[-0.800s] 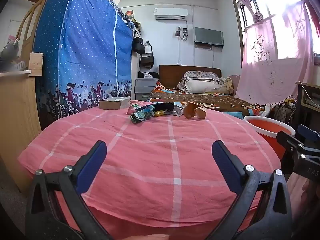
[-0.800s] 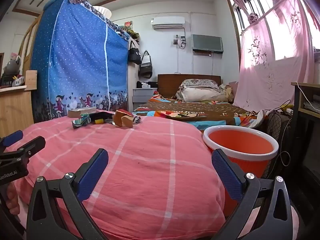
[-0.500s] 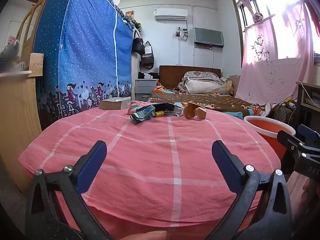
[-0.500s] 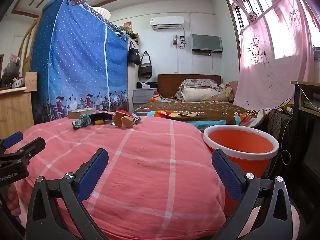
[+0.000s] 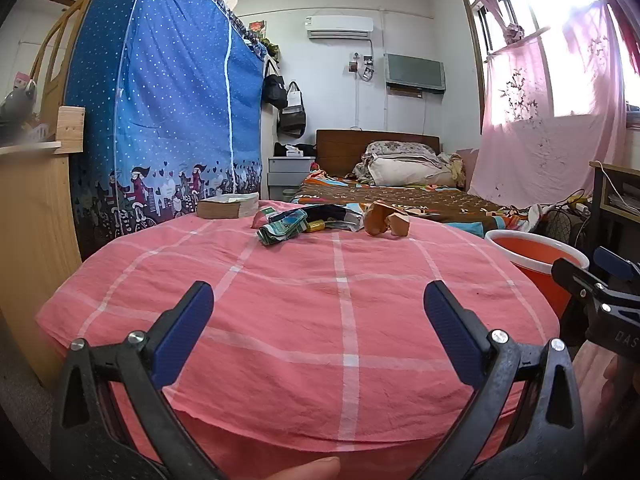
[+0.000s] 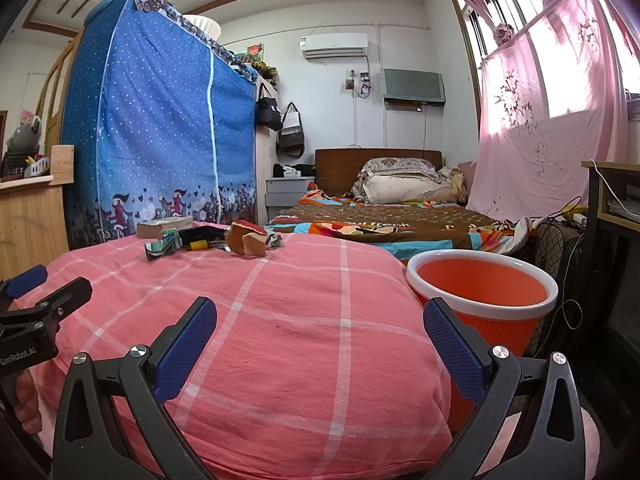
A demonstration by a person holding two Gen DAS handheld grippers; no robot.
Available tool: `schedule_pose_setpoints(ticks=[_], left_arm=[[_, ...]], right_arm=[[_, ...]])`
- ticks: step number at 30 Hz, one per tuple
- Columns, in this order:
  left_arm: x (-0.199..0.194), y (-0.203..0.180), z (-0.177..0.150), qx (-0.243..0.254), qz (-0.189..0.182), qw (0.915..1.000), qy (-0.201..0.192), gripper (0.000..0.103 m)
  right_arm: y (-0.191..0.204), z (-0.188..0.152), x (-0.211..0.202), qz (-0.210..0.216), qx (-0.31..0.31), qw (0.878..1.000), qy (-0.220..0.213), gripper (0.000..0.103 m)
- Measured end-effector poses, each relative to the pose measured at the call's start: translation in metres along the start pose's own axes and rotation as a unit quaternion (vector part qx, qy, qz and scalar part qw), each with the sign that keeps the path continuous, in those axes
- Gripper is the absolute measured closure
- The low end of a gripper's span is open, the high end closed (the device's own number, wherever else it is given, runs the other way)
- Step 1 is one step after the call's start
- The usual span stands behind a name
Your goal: Collect trash
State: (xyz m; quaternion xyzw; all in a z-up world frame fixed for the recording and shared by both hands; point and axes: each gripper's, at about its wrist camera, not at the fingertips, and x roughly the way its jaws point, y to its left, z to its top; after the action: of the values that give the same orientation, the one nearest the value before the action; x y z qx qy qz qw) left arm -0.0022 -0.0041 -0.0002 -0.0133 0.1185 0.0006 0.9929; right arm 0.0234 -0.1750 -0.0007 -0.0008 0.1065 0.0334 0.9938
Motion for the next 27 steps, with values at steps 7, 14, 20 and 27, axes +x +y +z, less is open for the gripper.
schedule_pose_setpoints(ticks=[7, 14, 20, 27], left_arm=[[-0.0009, -0.0024, 0.0001, 0.0, 0.0, 1.0, -0.002, 0.0], [0.0003, -0.0014, 0.0007, 0.0, -0.001, 1.0, 0.0, 0.0], [-0.0002, -0.0015, 0.0009, 0.0, -0.001, 1.0, -0.001, 0.0], [-0.0007, -0.0024, 0.0014, 0.0, -0.002, 1.0, 0.0, 0.0]], right_arm=[[0.0005, -0.001, -0.0004, 0.0, 0.0, 1.0, 0.0, 0.0], [0.0007, -0.0011, -0.0004, 0.0, 0.0, 1.0, 0.001, 0.0], [0.0008, -0.0011, -0.0005, 0.0, 0.0, 1.0, 0.0, 0.0], [0.0011, -0.0013, -0.0008, 0.0, 0.0, 1.0, 0.0, 0.0]])
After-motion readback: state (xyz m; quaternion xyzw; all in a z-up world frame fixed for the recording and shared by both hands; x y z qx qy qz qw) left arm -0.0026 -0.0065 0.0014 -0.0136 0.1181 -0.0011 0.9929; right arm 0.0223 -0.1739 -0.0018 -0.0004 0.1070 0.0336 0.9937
